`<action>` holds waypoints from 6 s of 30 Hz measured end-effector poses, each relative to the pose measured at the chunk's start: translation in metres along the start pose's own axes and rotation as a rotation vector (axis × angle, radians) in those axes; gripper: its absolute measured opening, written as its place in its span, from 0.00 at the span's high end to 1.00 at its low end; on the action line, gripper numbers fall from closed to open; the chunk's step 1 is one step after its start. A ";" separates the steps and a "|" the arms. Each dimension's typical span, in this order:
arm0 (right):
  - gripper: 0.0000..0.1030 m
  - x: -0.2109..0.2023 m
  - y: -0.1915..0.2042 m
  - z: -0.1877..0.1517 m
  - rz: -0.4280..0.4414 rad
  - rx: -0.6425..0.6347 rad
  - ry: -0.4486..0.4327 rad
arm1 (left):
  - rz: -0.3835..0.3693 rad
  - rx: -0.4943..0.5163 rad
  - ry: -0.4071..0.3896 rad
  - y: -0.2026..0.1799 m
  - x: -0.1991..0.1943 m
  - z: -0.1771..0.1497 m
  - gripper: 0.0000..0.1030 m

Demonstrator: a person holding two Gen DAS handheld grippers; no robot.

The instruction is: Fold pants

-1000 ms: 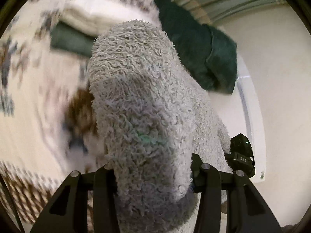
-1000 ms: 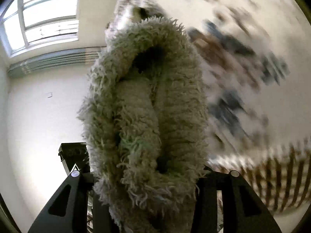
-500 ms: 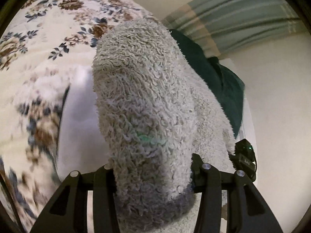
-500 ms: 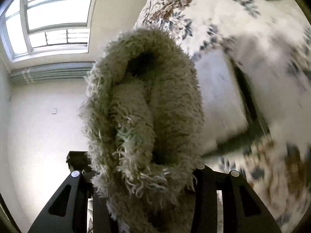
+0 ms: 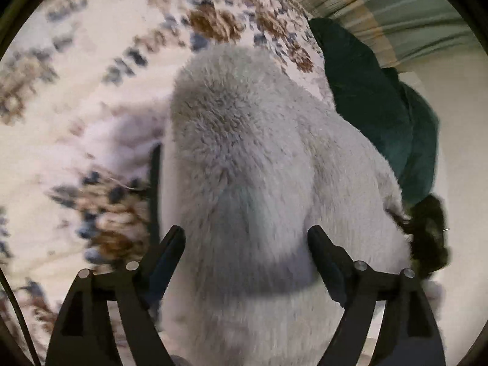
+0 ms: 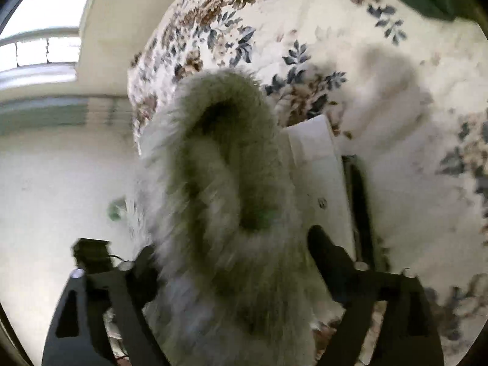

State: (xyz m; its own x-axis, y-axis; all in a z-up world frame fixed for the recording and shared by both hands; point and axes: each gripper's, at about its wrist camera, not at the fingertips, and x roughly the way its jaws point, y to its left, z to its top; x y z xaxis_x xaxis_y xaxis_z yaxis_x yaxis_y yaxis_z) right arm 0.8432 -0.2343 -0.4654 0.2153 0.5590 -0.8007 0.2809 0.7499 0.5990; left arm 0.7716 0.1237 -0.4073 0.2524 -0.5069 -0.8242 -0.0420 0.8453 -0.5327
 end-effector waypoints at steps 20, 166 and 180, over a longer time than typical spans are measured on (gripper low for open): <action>0.06 -0.162 0.123 -0.218 -0.571 -0.352 -0.379 | 0.454 0.188 -0.285 -0.100 -0.099 -0.107 0.03; 0.03 -0.431 0.235 -0.620 -0.467 -0.560 -0.678 | 0.559 0.271 -0.639 -0.221 -0.374 -0.406 0.00; 0.03 -0.438 0.226 -0.622 -0.469 -0.546 -0.687 | 0.563 0.271 -0.642 -0.223 -0.375 -0.408 0.00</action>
State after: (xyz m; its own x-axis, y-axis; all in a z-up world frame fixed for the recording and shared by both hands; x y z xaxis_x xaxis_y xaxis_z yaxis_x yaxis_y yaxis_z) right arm 0.2304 -0.0893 0.0178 0.7361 -0.0328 -0.6760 0.0443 0.9990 -0.0002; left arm 0.2920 0.0561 -0.0581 0.7588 0.1187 -0.6405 -0.1135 0.9923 0.0494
